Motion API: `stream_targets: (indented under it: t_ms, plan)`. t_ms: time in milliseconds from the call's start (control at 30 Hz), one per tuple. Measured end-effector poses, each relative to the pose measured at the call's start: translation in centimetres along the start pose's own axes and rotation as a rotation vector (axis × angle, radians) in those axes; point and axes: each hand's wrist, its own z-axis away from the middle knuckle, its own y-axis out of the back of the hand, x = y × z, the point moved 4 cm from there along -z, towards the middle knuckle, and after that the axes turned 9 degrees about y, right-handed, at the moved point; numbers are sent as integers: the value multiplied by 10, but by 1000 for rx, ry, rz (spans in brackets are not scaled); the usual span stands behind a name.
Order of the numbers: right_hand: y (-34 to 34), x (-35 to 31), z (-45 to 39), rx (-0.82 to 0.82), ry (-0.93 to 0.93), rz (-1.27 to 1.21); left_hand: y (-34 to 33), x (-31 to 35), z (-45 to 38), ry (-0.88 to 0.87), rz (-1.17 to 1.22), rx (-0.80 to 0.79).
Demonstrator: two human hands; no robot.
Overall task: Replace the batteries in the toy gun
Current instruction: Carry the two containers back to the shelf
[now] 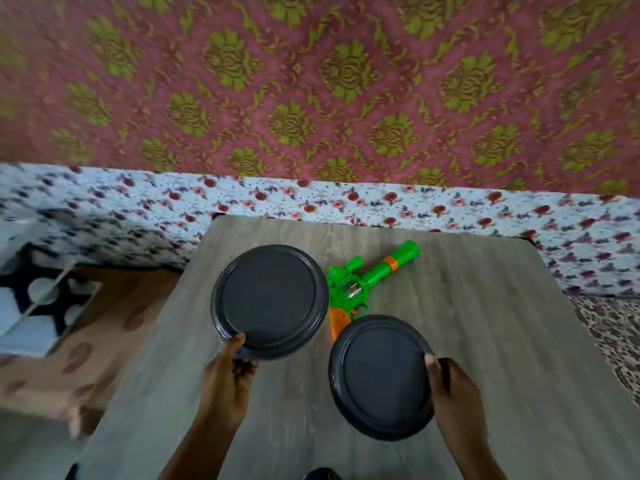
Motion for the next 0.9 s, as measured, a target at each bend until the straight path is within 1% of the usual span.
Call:
stream_targets:
  t_ms: [233, 333, 533, 600, 667, 767, 900]
  plan:
    - [-25, -31, -23, 12, 151, -17, 27, 14, 9, -49, 60, 122]
    - [-40, -40, -24, -9, 209, -55, 38, 26, 9, -65, 65, 116]
    - [-78, -75, -20, -98, 358, 5, 75, 59, 4, -142, 101, 107]
    - [-92, -88, -18, -128, 360, -1, 87, 70, 3, -171, 117, 102]
    - [-113, -105, -16, -169, 363, 20, 105, 87, 0, -204, 149, 111]
    - [-150, -139, -4, -211, 414, 40, 136, 120, -6, -248, 165, 108]
    - [-214, -196, 26, -280, 437, 54, 207, 176, -19, -247, 125, 75]
